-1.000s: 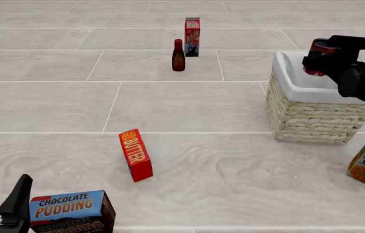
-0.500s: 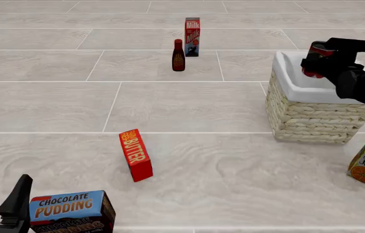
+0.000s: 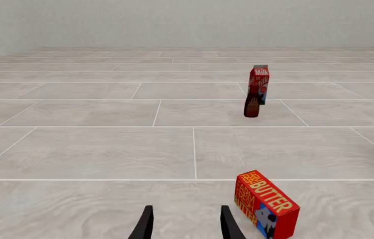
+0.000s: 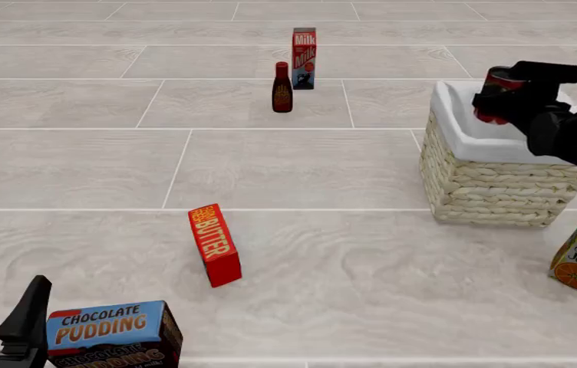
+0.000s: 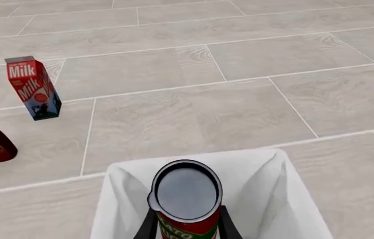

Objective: Pick the tomato sauce and place it in the basket.

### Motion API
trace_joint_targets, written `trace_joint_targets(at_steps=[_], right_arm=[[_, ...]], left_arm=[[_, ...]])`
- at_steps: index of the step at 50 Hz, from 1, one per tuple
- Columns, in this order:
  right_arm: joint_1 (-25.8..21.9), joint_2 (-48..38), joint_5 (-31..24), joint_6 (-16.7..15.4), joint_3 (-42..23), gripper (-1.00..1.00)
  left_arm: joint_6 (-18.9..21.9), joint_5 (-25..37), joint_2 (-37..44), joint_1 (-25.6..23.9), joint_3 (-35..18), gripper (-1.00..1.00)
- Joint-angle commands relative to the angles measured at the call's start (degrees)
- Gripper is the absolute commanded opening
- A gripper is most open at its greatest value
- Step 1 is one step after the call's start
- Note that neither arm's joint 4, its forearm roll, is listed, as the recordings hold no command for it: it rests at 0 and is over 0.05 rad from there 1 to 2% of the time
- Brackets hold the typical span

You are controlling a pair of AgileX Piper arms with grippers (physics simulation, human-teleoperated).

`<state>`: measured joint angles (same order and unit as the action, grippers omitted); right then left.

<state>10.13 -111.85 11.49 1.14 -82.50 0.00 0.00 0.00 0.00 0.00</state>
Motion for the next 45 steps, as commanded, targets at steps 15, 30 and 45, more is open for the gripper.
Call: trace_joint_targets(at_steps=[15,30,45], right_arm=[[0.1,-0.8,0.0,1.3,-0.4,-1.0],[-0.1,-0.7,0.1,1.2,-0.2,-1.0],[-0.1,-0.5,-0.5,0.9,-0.5,1.0]], left_arm=[[0.0,0.0,0.0,0.0,0.0,1.0],[0.0,0.0,0.0,0.0,0.0,1.0],[0.0,0.0,0.0,0.0,0.0,1.0]])
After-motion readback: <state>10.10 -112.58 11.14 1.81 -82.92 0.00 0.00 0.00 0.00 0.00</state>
